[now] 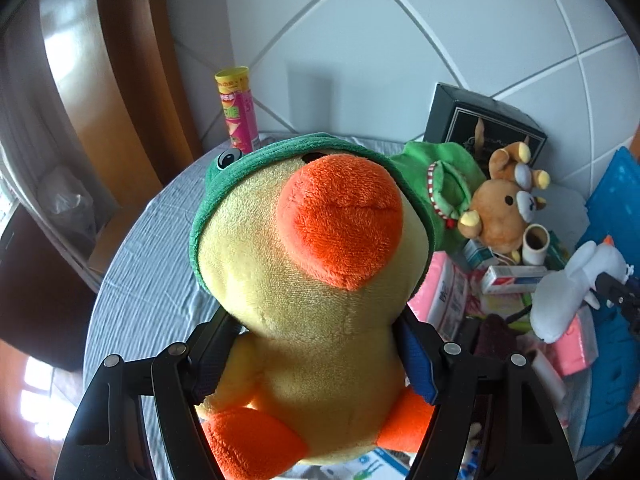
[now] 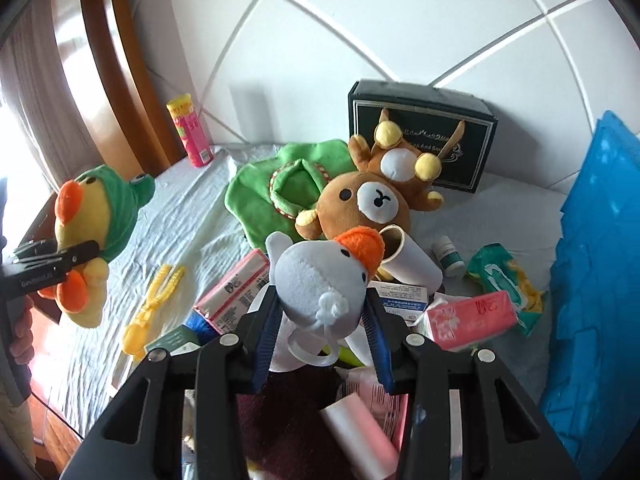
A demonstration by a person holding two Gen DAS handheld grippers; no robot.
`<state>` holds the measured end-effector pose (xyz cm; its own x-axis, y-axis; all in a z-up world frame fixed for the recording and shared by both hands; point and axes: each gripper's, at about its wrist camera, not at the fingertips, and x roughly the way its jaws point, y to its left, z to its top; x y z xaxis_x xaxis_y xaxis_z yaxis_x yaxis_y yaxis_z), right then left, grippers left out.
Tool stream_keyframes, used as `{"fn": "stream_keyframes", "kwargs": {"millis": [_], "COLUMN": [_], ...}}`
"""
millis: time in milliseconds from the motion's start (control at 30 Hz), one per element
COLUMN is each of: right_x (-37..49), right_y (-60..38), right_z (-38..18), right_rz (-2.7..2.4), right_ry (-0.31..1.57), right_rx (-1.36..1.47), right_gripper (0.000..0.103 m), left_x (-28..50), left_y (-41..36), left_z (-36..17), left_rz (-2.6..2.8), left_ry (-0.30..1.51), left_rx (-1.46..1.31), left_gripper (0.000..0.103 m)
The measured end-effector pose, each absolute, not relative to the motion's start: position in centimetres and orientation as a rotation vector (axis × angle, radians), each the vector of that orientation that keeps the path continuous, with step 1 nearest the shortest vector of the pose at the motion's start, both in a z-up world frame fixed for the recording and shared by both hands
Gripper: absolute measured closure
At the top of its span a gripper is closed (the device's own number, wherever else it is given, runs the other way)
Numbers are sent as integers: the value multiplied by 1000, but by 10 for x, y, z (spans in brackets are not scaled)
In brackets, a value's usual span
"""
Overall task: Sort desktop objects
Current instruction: 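Lift both plushes and carry them over the blue bin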
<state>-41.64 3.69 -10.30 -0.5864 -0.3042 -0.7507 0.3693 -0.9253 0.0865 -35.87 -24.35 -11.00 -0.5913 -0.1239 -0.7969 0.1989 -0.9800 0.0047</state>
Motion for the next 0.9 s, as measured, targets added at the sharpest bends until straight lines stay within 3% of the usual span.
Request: {"fn": "stream_keyframes", "kwargs": {"millis": [467, 900], "right_x": [-335, -252], "right_y": [43, 35], "right_z": [-23, 32], "right_rz": [-2576, -2649], "right_ry": [193, 292], "right_rx": [870, 717], "right_gripper": [63, 63], "left_x": [-283, -225], "left_y": [-204, -185], "left_z": [-36, -6], "left_rz": [-2737, -2839], "left_ry": [107, 95], "left_rx": [1113, 1061], "left_gripper": [29, 29]}}
